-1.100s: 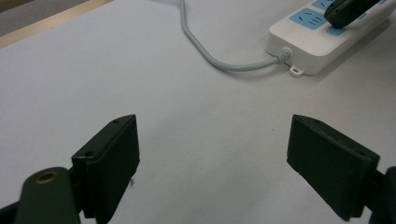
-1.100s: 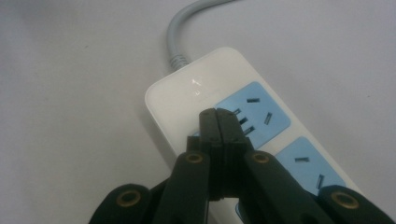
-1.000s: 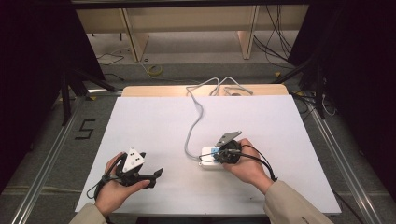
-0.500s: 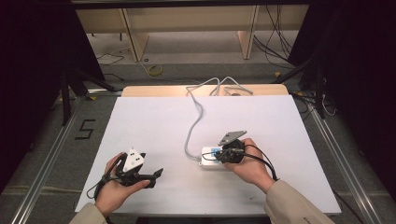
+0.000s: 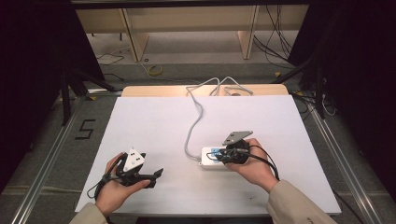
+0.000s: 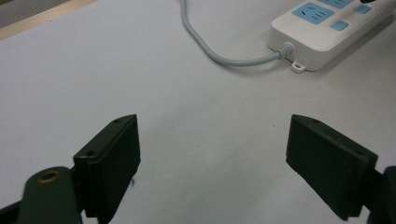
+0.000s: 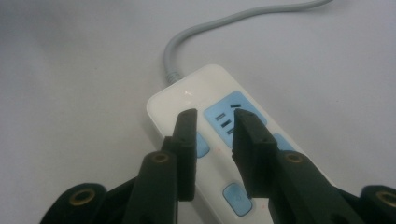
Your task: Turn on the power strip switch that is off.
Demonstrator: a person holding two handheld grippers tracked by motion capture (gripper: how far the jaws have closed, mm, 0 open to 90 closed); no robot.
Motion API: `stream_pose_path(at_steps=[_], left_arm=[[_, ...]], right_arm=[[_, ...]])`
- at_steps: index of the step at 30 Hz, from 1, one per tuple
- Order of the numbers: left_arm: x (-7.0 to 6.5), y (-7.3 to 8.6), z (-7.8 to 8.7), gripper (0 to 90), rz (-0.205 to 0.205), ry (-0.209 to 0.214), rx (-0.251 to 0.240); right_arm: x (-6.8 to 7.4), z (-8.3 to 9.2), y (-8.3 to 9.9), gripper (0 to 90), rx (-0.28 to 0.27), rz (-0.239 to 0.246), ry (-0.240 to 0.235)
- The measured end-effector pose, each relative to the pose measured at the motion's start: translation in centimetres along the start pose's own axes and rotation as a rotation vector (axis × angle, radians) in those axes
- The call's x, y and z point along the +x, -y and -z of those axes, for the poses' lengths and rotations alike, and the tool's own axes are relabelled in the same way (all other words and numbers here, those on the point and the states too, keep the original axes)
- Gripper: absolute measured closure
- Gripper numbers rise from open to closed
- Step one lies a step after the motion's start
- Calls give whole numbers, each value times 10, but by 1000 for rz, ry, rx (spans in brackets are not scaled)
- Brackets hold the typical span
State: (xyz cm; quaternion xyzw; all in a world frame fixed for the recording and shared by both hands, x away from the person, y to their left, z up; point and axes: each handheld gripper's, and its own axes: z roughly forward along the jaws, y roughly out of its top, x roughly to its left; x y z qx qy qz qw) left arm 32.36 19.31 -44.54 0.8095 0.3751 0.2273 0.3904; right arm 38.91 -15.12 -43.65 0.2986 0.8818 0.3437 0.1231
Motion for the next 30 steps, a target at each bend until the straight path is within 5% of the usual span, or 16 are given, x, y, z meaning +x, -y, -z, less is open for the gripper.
stream_pose_path(at_steps=[30], left_arm=[[0, 1, 0, 175, 6, -2, 3]], right_arm=[[-10, 30, 15, 578, -128, -64, 17]])
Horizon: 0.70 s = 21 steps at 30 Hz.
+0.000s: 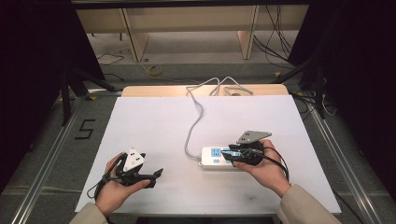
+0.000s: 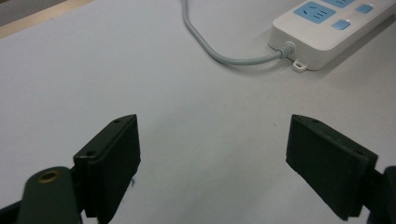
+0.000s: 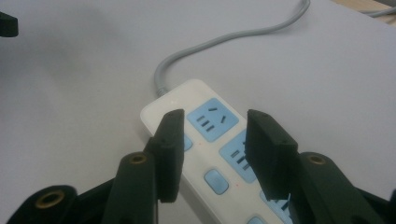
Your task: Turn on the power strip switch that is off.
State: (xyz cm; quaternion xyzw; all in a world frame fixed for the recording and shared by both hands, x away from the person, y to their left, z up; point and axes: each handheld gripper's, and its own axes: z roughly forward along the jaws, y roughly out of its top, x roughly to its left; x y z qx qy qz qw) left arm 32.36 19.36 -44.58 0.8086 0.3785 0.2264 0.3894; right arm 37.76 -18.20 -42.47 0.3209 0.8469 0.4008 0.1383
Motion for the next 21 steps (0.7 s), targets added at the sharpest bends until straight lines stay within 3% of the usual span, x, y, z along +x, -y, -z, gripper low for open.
stream_pose_path(at_steps=[21], left_arm=[[0, 1, 0, 175, 6, 1, -2]], right_arm=[[-15, 27, 15, 505, -69, -23, 30]])
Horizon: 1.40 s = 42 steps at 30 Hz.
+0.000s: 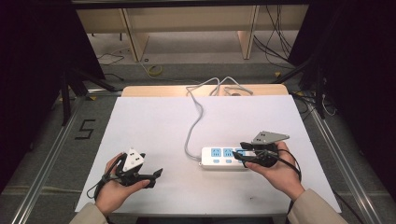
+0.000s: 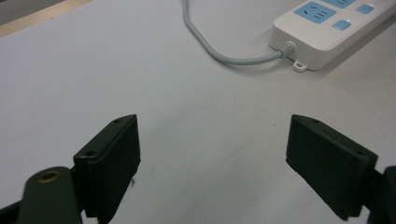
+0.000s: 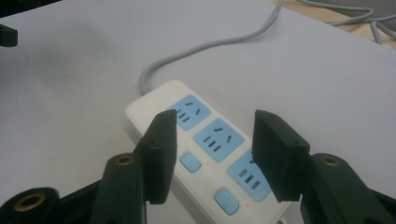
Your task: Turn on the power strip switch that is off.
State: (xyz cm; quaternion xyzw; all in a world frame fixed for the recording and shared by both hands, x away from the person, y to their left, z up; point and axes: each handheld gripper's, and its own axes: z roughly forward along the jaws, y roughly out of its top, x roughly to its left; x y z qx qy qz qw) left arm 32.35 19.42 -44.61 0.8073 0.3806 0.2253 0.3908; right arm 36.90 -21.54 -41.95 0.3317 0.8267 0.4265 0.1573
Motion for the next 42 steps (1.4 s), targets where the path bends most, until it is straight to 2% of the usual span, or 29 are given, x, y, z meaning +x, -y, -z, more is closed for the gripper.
stream_pose_path(at_steps=[17, 22, 42], left_arm=[[1, 0, 1, 175, 0, -4, -4], [1, 0, 1, 175, 2, -4, -3], [2, 1, 2, 174, 0, -7, -5]], right_arm=[[-12, 17, 17, 395, -34, -13, 35], [-15, 23, 23, 363, -49, -32, 39], [-22, 39, 45, 323, -90, -57, 70]])
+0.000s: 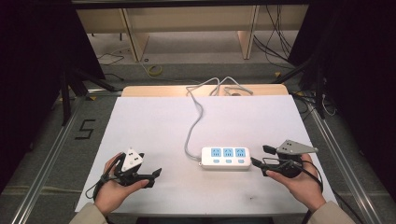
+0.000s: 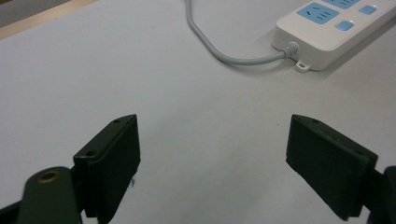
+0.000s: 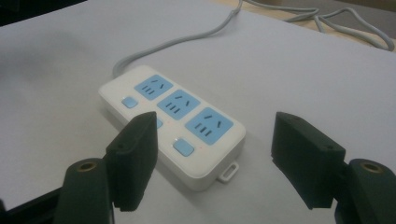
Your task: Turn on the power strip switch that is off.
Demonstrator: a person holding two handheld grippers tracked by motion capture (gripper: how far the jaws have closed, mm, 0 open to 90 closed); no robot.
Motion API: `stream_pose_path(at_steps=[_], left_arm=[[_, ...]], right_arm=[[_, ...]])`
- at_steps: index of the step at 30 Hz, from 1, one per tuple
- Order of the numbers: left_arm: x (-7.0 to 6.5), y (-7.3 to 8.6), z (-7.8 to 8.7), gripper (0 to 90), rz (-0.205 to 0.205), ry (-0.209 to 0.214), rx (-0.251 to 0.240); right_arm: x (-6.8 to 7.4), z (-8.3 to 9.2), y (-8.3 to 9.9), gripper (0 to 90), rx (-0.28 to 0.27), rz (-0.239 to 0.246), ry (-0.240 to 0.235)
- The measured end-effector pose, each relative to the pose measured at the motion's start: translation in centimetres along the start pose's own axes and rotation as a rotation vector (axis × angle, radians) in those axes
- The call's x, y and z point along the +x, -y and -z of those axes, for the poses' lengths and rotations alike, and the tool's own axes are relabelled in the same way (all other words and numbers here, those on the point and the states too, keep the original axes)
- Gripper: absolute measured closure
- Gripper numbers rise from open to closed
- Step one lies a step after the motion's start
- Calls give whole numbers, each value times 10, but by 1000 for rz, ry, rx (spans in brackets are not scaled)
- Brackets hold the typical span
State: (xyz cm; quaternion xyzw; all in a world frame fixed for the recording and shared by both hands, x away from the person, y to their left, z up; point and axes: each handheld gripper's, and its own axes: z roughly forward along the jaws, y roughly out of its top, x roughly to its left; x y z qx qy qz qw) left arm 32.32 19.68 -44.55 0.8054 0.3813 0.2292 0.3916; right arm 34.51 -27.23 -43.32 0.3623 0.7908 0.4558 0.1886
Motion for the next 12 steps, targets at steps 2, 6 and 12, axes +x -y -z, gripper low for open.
stream_pose_path(at_steps=[2, 6, 12], left_arm=[[0, 0, 0, 175, -1, 1, 1], [-1, 0, -1, 175, -3, 1, 1], [-1, -1, -1, 174, -6, 3, 4]], right_arm=[[0, 1, 1, 321, 1, -4, 1], [-1, 1, 2, 318, 1, -7, 4], [-1, 0, 3, 311, 2, -10, 3]])
